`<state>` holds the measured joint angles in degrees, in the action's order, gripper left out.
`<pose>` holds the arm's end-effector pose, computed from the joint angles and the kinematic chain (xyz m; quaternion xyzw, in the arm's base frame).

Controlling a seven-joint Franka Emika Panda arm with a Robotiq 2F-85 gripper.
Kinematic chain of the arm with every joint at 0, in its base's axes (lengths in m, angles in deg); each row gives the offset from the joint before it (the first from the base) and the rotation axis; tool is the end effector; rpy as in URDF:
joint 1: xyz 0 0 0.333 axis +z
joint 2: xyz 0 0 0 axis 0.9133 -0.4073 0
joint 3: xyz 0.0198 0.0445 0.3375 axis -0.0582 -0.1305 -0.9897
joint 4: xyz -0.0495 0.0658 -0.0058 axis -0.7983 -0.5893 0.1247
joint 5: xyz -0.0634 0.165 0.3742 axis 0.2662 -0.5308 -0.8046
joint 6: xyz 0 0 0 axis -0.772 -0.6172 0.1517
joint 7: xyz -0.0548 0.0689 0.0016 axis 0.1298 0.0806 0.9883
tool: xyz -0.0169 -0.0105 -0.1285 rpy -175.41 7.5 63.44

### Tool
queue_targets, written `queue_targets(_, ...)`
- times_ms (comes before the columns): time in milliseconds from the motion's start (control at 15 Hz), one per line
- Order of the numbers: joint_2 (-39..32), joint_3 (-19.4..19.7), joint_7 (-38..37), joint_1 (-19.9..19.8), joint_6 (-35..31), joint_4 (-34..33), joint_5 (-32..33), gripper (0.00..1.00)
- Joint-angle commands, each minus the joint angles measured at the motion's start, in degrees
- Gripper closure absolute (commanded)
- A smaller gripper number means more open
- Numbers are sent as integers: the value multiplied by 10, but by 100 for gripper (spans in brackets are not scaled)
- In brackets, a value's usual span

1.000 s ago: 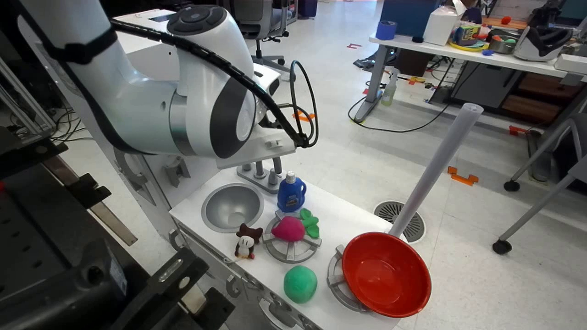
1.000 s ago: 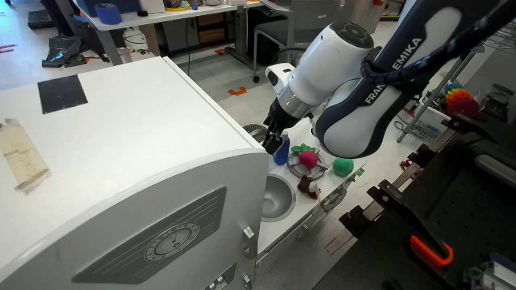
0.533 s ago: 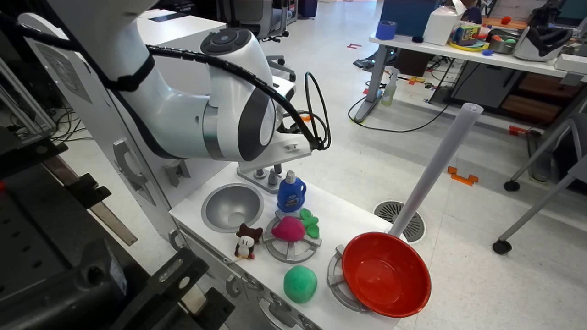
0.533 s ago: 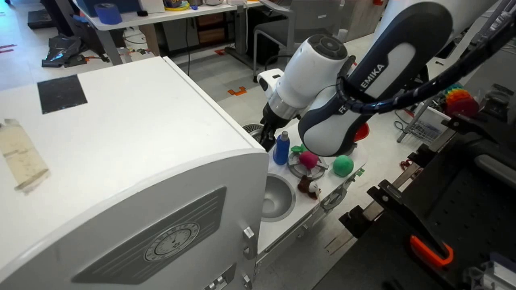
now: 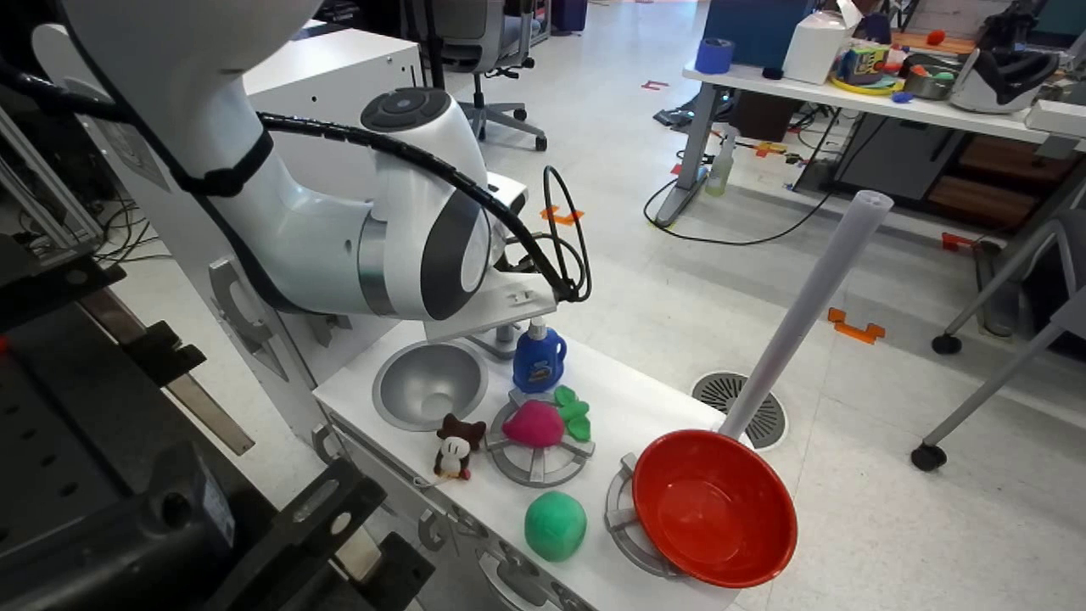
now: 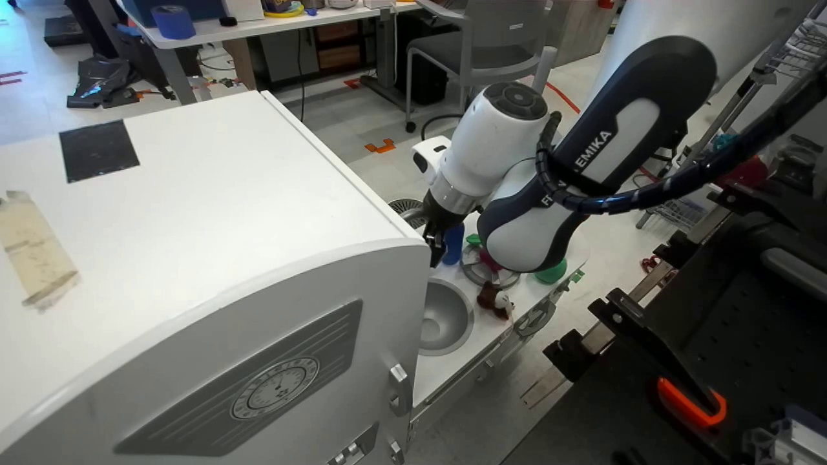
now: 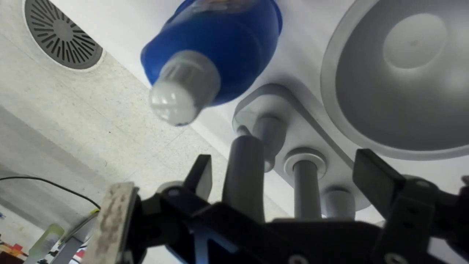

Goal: Move the tap

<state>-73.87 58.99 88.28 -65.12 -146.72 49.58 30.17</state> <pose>0.6591 0.0714 -0.1609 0.8880 0.4268 0.1652 0.0451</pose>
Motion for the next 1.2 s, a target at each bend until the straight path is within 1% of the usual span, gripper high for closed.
queue_targets(0,26,-17,22,-11,13,51,9,0)
queue_targets(267,46,-29,36,-20,8,97,15,0)
queue_targets(600,88,-71,56,-48,25,181,22,0)
queue_targets(667,108,-64,48,-42,-1,233,21,0)
queue_targets(800,120,-63,45,-43,-4,255,15,0)
queue_targets(1000,133,-57,43,-45,-6,267,12,0)
queue_targets(1133,154,-58,37,-48,1,289,7,0)
